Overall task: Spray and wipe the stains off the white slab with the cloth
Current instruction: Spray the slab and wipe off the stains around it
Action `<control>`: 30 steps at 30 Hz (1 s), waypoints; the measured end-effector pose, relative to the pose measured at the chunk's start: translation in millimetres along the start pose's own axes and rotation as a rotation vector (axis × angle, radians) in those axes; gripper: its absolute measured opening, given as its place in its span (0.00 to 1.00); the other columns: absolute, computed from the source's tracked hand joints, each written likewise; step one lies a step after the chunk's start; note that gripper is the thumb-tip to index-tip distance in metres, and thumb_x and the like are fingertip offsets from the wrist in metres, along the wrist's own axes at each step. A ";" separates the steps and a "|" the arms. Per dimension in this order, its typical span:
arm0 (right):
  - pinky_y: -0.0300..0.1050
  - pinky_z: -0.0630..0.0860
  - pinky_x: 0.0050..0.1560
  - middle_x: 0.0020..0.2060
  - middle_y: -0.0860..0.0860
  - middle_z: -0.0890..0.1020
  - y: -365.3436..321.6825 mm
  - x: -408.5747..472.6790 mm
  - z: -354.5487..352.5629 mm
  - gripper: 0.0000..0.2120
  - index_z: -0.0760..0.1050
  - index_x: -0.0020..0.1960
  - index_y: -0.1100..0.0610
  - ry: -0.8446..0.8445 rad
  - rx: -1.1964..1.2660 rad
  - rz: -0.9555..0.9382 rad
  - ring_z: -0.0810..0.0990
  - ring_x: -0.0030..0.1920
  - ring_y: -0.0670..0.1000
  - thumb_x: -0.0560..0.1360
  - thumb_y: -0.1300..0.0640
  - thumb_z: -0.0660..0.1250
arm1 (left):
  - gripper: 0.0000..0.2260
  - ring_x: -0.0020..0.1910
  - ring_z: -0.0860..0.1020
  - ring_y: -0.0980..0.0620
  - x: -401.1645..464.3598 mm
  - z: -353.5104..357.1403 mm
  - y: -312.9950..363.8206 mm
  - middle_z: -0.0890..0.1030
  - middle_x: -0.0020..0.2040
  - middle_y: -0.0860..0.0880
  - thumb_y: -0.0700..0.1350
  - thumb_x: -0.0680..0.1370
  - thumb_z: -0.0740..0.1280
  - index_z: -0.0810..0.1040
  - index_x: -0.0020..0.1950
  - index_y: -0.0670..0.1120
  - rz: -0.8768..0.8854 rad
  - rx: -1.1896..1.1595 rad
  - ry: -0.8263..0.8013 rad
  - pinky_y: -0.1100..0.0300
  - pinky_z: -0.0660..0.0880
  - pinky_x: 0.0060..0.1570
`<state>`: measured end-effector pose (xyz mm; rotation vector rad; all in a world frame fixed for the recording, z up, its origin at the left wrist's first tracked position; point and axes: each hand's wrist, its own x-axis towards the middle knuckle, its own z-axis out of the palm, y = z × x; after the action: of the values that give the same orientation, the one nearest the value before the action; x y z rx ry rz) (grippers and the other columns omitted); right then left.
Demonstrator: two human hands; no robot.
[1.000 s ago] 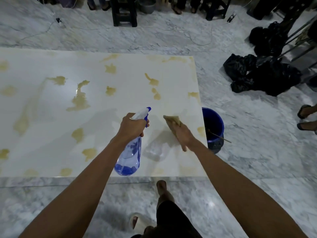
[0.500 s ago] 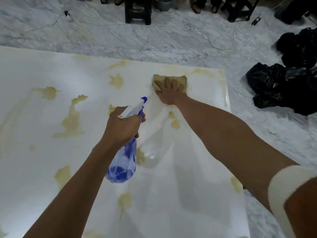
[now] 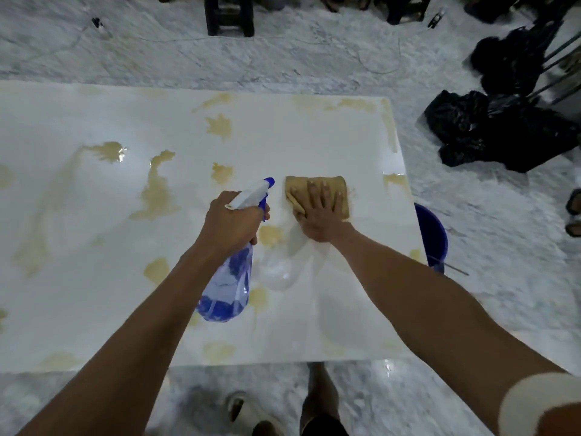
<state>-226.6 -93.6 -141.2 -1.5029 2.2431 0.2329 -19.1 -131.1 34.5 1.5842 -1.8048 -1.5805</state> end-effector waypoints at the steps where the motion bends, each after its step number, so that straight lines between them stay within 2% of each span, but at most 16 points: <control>1: 0.67 0.34 0.75 0.80 0.51 0.35 -2.4 -20.2 8.9 0.28 0.33 0.79 0.42 -0.019 0.004 0.000 0.32 0.79 0.60 0.84 0.40 0.42 | 0.11 0.23 0.75 0.49 -10.1 -1.2 -3.4 0.85 0.39 0.42 0.45 0.74 0.65 0.83 0.44 0.39 0.001 0.009 -0.012 0.54 0.76 0.37; 3: 0.67 0.33 0.75 0.80 0.52 0.35 -5.4 -60.8 24.1 0.29 0.33 0.79 0.43 -0.024 0.027 -0.006 0.32 0.79 0.60 0.84 0.40 0.43 | 0.10 0.23 0.75 0.49 -29.6 -3.6 -10.5 0.84 0.36 0.46 0.44 0.76 0.66 0.83 0.43 0.39 -0.005 0.025 -0.020 0.55 0.75 0.35; 6: 0.67 0.34 0.75 0.81 0.52 0.41 -11.3 -117.1 41.4 0.30 0.41 0.81 0.42 -0.015 0.161 -0.039 0.37 0.80 0.60 0.83 0.39 0.47 | 0.12 0.22 0.75 0.50 -53.9 -6.1 -20.3 0.85 0.41 0.41 0.45 0.78 0.65 0.83 0.44 0.38 -0.008 0.031 -0.042 0.55 0.74 0.35; 8: 0.67 0.36 0.76 0.81 0.51 0.41 -14.9 -140.8 48.5 0.29 0.42 0.81 0.42 -0.090 0.202 -0.037 0.37 0.80 0.60 0.83 0.39 0.46 | 0.13 0.22 0.75 0.50 -66.5 -5.9 -24.8 0.85 0.42 0.39 0.45 0.78 0.65 0.83 0.45 0.37 -0.005 0.026 -0.052 0.55 0.75 0.35; 10: 0.67 0.41 0.77 0.81 0.51 0.42 -13.7 -146.2 42.7 0.27 0.43 0.81 0.45 -0.207 0.266 -0.022 0.40 0.80 0.60 0.85 0.44 0.46 | 0.13 0.22 0.75 0.50 -72.5 -6.3 -24.1 0.85 0.40 0.42 0.45 0.78 0.65 0.82 0.45 0.36 -0.015 0.022 -0.053 0.55 0.74 0.35; 11: 0.65 0.47 0.78 0.82 0.51 0.49 -10.8 -147.6 30.0 0.26 0.50 0.81 0.45 -0.263 0.463 -0.006 0.47 0.81 0.60 0.85 0.45 0.48 | 0.13 0.22 0.74 0.50 -73.7 -7.1 -22.5 0.85 0.38 0.44 0.45 0.78 0.65 0.82 0.45 0.36 -0.019 0.020 -0.056 0.55 0.74 0.35; 13: 0.58 0.65 0.75 0.76 0.52 0.68 -0.6 -150.4 -4.4 0.24 0.66 0.77 0.47 -0.273 1.050 0.049 0.68 0.74 0.55 0.84 0.41 0.51 | 0.10 0.23 0.74 0.51 -70.7 -9.5 -17.0 0.84 0.37 0.46 0.41 0.77 0.65 0.83 0.45 0.36 -0.015 -0.001 -0.059 0.55 0.74 0.35; 15: 0.53 0.73 0.68 0.69 0.54 0.77 12.4 -146.9 -35.9 0.23 0.72 0.71 0.55 -0.291 1.503 0.130 0.77 0.66 0.53 0.85 0.43 0.50 | 0.09 0.22 0.75 0.51 -62.0 -14.6 -9.6 0.85 0.39 0.44 0.40 0.76 0.64 0.83 0.45 0.37 -0.009 -0.013 -0.051 0.55 0.75 0.36; 16: 0.52 0.75 0.64 0.65 0.54 0.80 17.7 -140.4 -50.0 0.23 0.74 0.69 0.57 -0.289 1.639 0.181 0.79 0.64 0.53 0.85 0.45 0.51 | 0.10 0.22 0.75 0.52 -55.2 -17.9 -5.4 0.86 0.40 0.43 0.41 0.76 0.64 0.83 0.45 0.37 -0.008 -0.015 -0.040 0.55 0.75 0.36; 18: 0.51 0.78 0.59 0.60 0.54 0.83 22.2 -123.4 -75.3 0.22 0.77 0.64 0.58 -0.253 1.734 0.221 0.82 0.60 0.54 0.85 0.45 0.52 | 0.10 0.22 0.74 0.52 -39.3 -24.8 5.4 0.86 0.42 0.41 0.43 0.77 0.65 0.83 0.43 0.38 -0.011 -0.012 -0.004 0.55 0.75 0.36; 21: 0.50 0.78 0.59 0.57 0.54 0.84 10.2 -72.3 -108.6 0.21 0.78 0.61 0.57 -0.099 1.605 0.140 0.83 0.57 0.54 0.85 0.46 0.52 | 0.10 0.22 0.74 0.52 -10.6 -37.7 18.5 0.86 0.44 0.40 0.41 0.72 0.65 0.83 0.44 0.38 -0.018 -0.040 0.031 0.55 0.75 0.36; 23: 0.47 0.77 0.55 0.52 0.53 0.84 -10.6 -25.8 -129.2 0.19 0.77 0.62 0.56 0.060 1.290 0.047 0.82 0.52 0.53 0.85 0.47 0.53 | 0.13 0.22 0.74 0.52 8.1 -47.4 21.8 0.85 0.44 0.39 0.43 0.67 0.63 0.83 0.44 0.38 -0.018 -0.053 0.060 0.53 0.75 0.38; 24: 0.48 0.76 0.56 0.53 0.53 0.83 -22.1 1.9 -135.4 0.19 0.76 0.65 0.55 0.122 1.126 -0.018 0.82 0.53 0.53 0.85 0.46 0.53 | 0.14 0.22 0.74 0.52 17.2 -51.0 21.3 0.85 0.43 0.39 0.44 0.66 0.63 0.83 0.44 0.38 -0.015 -0.059 0.076 0.52 0.75 0.38; 27: 0.58 0.66 0.70 0.69 0.54 0.75 -55.0 80.2 -141.8 0.25 0.66 0.75 0.52 0.184 0.577 -0.145 0.73 0.70 0.58 0.84 0.43 0.48 | 0.15 0.22 0.73 0.52 41.2 -58.3 14.8 0.86 0.41 0.45 0.45 0.66 0.62 0.83 0.45 0.39 -0.020 -0.074 0.113 0.53 0.75 0.37; 29: 0.61 0.59 0.72 0.75 0.58 0.66 -71.4 118.6 -126.8 0.26 0.58 0.79 0.54 0.118 0.242 -0.126 0.66 0.74 0.62 0.84 0.44 0.46 | 0.15 0.22 0.73 0.52 51.2 -62.1 7.3 0.85 0.40 0.46 0.45 0.66 0.61 0.84 0.45 0.40 -0.032 -0.056 0.131 0.54 0.75 0.36; 30: 0.63 0.53 0.74 0.79 0.56 0.60 -79.6 125.4 -114.3 0.28 0.52 0.81 0.52 0.048 0.115 -0.123 0.60 0.77 0.62 0.84 0.42 0.44 | 0.16 0.23 0.74 0.51 53.8 -63.7 3.4 0.86 0.41 0.46 0.45 0.66 0.61 0.84 0.45 0.40 -0.035 -0.049 0.132 0.54 0.75 0.36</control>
<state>-223.5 -272.7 -86.2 -1.5930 2.1510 0.0309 7.8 -210.1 37.8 1.6652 -1.6663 -1.4853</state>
